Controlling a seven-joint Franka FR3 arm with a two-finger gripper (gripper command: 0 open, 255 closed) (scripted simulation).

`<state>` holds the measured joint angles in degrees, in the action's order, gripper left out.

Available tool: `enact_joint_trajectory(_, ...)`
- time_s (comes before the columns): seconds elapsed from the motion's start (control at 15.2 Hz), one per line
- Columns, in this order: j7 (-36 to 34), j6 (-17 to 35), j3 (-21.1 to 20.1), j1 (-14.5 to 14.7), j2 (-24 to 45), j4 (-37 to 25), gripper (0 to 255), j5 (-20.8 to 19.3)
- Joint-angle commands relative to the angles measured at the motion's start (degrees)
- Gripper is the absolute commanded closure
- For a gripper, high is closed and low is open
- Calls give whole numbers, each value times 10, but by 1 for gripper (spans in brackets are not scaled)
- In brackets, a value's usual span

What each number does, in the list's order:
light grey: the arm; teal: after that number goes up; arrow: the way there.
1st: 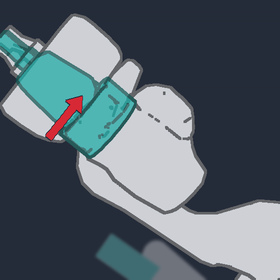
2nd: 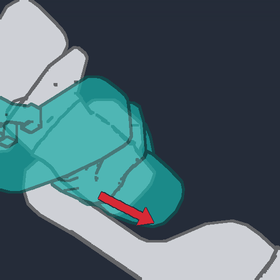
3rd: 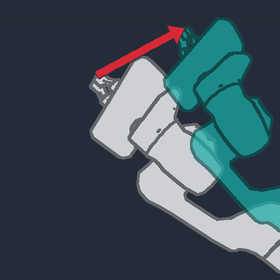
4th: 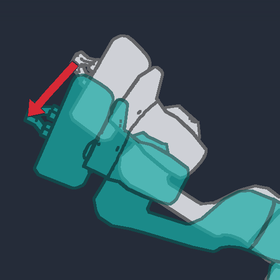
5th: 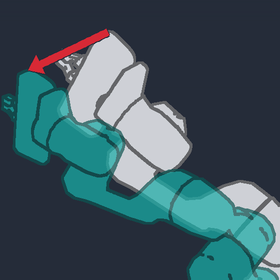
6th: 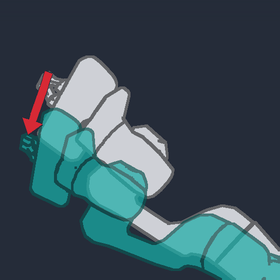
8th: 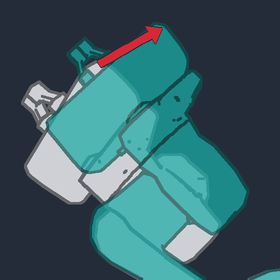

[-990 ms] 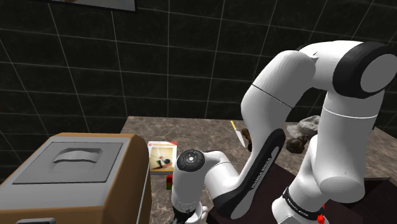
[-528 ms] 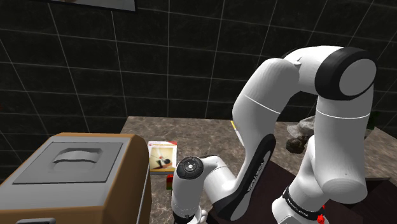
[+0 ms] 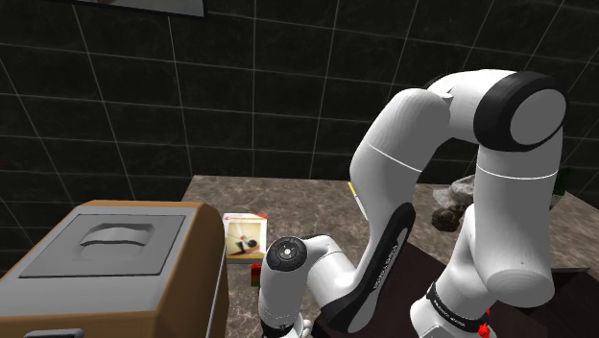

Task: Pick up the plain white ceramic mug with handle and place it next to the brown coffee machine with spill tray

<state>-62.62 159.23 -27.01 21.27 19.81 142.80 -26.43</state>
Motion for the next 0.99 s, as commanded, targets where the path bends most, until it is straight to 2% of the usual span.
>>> enact_joint_trajectory(0.0, 0, 0, 0, 0, 0, 0, 0, 0)
enact_joint_trajectory(0.13, 0, 0, 0, 0, 0, 0, 0, 0)
enact_joint_trajectory(0.4, 82, -58, -85, -63, -86, 17, 0, 113)
enact_joint_trajectory(0.92, 82, -58, -83, -61, -87, 17, 0, 113)
